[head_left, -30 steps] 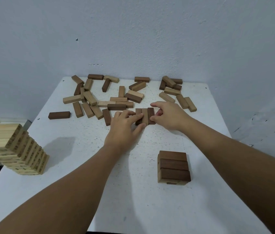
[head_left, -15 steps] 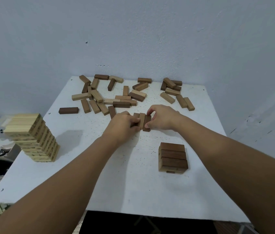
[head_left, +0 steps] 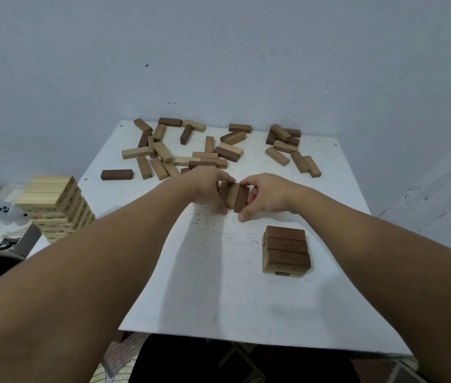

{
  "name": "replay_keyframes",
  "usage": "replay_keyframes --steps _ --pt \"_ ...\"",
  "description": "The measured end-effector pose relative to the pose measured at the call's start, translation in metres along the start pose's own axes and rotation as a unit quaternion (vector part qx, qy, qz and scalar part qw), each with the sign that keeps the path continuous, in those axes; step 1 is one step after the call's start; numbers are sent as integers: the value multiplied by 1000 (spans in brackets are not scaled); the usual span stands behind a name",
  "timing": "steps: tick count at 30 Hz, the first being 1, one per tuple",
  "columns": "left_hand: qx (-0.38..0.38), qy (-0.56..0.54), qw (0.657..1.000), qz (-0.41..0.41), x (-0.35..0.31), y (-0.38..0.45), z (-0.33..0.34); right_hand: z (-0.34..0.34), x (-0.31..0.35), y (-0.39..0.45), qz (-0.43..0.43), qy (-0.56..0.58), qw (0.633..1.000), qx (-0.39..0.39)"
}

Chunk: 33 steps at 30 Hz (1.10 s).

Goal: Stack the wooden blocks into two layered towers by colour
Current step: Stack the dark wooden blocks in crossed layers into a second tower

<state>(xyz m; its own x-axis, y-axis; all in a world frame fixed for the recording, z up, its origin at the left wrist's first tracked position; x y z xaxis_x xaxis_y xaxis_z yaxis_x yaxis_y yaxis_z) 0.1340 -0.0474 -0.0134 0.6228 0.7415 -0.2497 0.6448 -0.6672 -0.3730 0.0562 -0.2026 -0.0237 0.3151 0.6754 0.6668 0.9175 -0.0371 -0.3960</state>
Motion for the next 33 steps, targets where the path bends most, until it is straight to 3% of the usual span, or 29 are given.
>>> replay_keyframes --steps 6,12,20,33 --pt "-32 -29 999 18 6 -1 6 -3 8 -1 -31 -101 994 -29" --pt "-76 -64 995 33 -6 -12 9 -13 2 -24 -56 -115 989 -80" --pt "-110 -95 987 64 -50 -45 -5 -28 -7 -81 -101 -49 988 -104" --pt "-77 -60 991 90 -107 -86 3 -20 -33 -153 -94 28 989 -111"
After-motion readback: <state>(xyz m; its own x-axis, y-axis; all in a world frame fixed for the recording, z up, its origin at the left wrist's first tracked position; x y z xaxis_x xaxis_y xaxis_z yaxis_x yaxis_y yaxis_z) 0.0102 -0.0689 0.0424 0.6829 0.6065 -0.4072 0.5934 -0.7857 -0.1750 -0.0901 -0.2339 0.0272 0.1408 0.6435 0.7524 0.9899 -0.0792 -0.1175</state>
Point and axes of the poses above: each hand's wrist, its own y-axis towards the middle knuckle, its own z-axis out of the palm, x = y × z, the point moved 4 cm from there along y, towards the middle knuckle, and after that the axes turned 11 degrees about y, right-handed, at the moved point
